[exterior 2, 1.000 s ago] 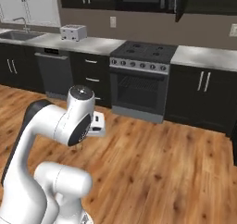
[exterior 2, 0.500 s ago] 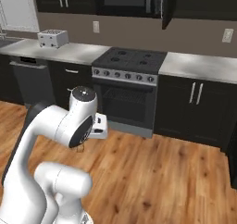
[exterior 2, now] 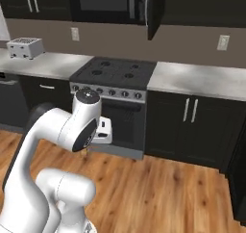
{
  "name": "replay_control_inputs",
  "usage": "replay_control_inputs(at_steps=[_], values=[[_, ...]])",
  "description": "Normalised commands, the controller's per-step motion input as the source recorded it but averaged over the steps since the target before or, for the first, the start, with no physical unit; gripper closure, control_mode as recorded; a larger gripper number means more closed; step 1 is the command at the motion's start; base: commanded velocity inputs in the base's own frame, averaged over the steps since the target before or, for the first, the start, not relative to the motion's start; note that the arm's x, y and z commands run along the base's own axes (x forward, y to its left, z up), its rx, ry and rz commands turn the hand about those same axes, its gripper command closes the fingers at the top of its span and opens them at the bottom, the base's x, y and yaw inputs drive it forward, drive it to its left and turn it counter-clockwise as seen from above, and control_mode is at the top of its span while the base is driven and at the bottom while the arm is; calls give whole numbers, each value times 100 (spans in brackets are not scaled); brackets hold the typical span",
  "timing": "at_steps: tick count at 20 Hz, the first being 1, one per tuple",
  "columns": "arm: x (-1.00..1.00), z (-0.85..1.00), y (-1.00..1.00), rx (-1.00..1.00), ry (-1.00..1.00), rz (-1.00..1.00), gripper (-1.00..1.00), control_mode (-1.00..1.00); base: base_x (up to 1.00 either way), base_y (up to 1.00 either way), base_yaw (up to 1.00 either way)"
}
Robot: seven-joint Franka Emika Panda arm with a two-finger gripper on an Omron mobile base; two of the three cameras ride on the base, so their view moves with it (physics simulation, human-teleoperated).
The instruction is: Organize the utensils by type. Pick up the wooden spoons from the counter and place them in the open cabinet. Then pick up the metallic utensils from the counter and place them in the open drawer.
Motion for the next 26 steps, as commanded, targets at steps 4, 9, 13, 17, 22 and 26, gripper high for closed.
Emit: replay_control_inputs(at_steps=[4,9,13,17,22,26], values=[[0,0,0,0,0,0,100,100,86,-39,-6],[0,0,0,0,0,0,100,100,79,-54,-1],[0,0,0,0,0,0,100,100,58,-69,-4],[0,0,0,0,0,0,100,100,43,-73,-11],[0,0,0,0,0,0,100,100,59,-64,-8],[0,0,0,0,0,0,100,100,89,-55,0]])
